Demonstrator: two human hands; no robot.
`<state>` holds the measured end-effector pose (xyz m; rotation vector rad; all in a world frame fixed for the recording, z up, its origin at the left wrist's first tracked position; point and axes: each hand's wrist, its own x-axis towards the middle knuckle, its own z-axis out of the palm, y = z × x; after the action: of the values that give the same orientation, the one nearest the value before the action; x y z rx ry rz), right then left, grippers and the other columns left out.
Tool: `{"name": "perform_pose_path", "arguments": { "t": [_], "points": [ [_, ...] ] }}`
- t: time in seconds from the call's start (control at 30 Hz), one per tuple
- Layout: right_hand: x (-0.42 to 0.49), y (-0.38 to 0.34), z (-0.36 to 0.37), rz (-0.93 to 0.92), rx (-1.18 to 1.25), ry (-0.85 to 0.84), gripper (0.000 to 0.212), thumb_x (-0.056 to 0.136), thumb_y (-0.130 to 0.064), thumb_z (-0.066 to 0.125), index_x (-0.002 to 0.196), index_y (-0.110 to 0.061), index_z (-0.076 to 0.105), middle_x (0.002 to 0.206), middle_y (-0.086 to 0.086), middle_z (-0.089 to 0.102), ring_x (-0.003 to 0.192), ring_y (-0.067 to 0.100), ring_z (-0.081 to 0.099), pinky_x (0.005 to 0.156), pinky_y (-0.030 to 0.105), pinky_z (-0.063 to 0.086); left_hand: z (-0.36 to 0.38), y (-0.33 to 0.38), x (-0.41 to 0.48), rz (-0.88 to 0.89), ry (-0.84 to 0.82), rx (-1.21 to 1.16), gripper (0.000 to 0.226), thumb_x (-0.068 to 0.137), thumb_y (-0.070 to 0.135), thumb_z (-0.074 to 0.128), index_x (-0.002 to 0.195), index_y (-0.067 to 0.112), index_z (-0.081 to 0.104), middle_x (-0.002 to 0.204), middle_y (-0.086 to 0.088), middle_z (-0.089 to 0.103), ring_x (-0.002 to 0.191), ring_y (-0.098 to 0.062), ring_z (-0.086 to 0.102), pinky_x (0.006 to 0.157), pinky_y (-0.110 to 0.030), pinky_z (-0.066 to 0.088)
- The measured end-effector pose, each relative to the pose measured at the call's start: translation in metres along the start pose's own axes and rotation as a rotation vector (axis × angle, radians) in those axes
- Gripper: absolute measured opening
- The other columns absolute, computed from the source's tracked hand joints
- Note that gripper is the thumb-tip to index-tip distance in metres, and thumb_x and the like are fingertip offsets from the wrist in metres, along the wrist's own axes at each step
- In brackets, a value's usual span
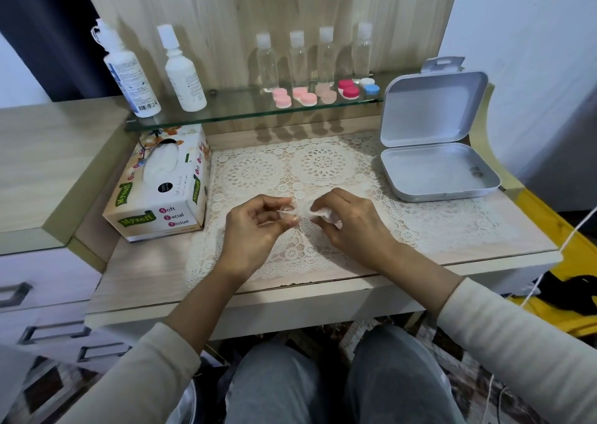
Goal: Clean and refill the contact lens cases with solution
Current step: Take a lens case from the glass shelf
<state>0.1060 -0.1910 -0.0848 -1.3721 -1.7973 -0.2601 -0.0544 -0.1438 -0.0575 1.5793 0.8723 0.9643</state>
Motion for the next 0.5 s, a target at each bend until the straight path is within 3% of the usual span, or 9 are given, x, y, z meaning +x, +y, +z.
{"name": "perform_pose_path", "arguments": {
  "t": [0.1,0.2,0.37,0.5],
  "points": [
    [-0.0008,-0.0011,0.0022,0.001,-0.001,0.012,0.015,0.07,-0.002,0.069,0.085,0.001,0.068,0.075,0.013,0.064,0.053,0.023,0.059,0.045,0.028,0.047,-0.0016,-0.0013,0.0002,-0.011,0.011,-0.019,0.028,0.069,-0.009,0.071,0.086,0.013,0.064,0.088,-0.001,0.068,0.071,0.0,0.064,0.069,-0.014,0.052],
    [-0.0008,-0.0005,0.0019,-0.009,0.029,0.007,0.012,0.07,0.001,0.069,0.082,-0.001,0.071,0.071,0.012,0.061,0.051,0.02,0.058,0.049,0.016,0.039,-0.0031,-0.0033,-0.0001,-0.007,0.009,-0.004,0.028,0.069,-0.006,0.072,0.085,0.015,0.065,0.088,0.0,0.069,0.072,-0.001,0.064,0.072,-0.016,0.053],
    [0.0001,-0.0005,0.0024,0.012,0.048,0.002,0.006,0.068,-0.003,0.071,0.074,-0.004,0.07,0.07,0.01,0.061,0.05,0.02,0.057,0.046,0.024,0.042,-0.0029,-0.0075,-0.0008,-0.009,0.006,0.004,0.028,0.069,-0.006,0.072,0.086,0.015,0.064,0.088,0.0,0.069,0.072,-0.002,0.064,0.073,-0.016,0.053],
    [-0.0019,-0.0003,0.0041,0.045,0.033,-0.032,0.021,0.063,0.004,0.077,0.081,-0.002,0.068,0.076,0.011,0.064,0.055,0.023,0.059,0.048,0.026,0.047,-0.003,-0.0089,0.0005,-0.013,-0.006,0.006,0.027,0.069,-0.006,0.072,0.087,0.012,0.064,0.089,-0.002,0.068,0.072,-0.001,0.064,0.071,-0.015,0.052]
  ]
}}
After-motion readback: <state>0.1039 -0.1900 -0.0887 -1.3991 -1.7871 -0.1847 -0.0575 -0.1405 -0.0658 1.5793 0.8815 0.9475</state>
